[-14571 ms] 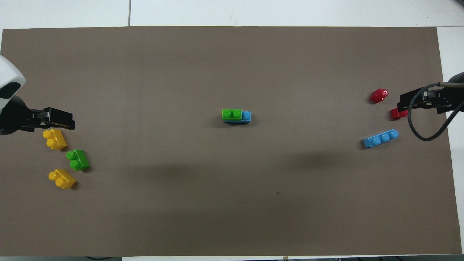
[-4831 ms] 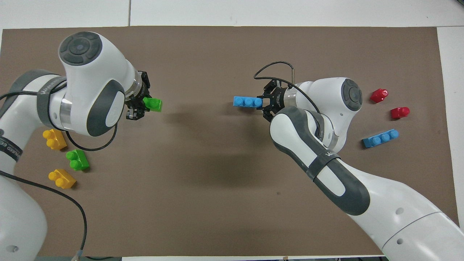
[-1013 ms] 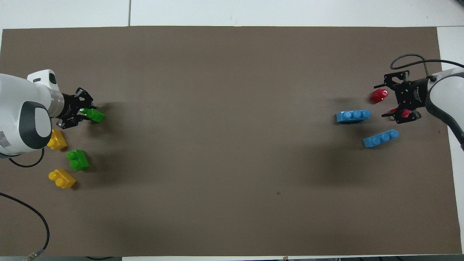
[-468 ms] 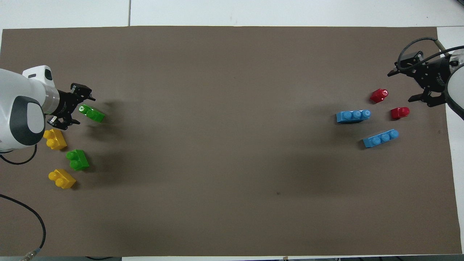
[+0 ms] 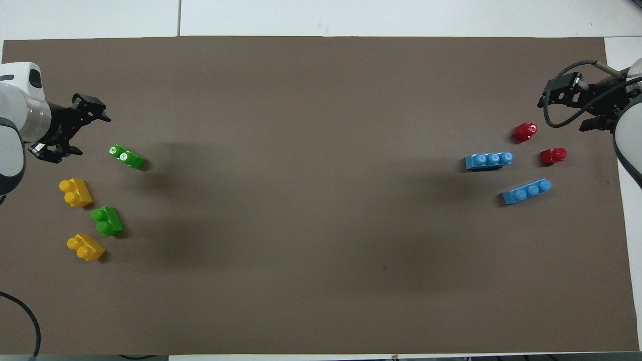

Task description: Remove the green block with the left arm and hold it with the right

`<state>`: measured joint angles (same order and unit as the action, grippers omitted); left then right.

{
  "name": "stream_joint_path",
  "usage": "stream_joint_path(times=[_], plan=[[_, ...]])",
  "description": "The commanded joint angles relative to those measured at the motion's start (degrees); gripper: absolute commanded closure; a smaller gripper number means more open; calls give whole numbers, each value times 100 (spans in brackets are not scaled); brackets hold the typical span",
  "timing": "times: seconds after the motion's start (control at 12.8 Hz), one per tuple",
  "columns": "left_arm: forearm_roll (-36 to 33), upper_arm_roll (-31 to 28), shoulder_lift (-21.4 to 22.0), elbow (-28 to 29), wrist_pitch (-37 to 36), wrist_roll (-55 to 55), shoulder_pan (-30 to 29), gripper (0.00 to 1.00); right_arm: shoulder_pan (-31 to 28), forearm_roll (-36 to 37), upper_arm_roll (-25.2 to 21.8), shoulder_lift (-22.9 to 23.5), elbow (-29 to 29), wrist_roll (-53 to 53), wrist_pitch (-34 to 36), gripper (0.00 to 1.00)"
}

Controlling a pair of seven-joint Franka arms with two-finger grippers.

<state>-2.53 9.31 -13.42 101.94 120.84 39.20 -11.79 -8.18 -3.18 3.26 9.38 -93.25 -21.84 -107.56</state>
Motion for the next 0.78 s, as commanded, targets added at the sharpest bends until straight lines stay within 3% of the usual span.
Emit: stream_joint_path(times=[0.0, 0.16, 0.47, 0.7], plan=[[-432, -61, -38, -620, -708, -1050, 264, 0, 27, 291, 52, -330, -78, 520, 209, 0], [-721, -61, -56, -946, -1148, -1894, 369, 0, 27, 301, 52, -594, -341, 1005, 192, 0], [-908, -44, 23, -1184, -1667, -3257, 529, 0, 27, 292, 52, -595, -273, 1015, 235, 0], [-620, 44, 84, -1579, -2535, -3770, 528, 0, 18, 301, 43, -482, 235, 1077, 989, 0]])
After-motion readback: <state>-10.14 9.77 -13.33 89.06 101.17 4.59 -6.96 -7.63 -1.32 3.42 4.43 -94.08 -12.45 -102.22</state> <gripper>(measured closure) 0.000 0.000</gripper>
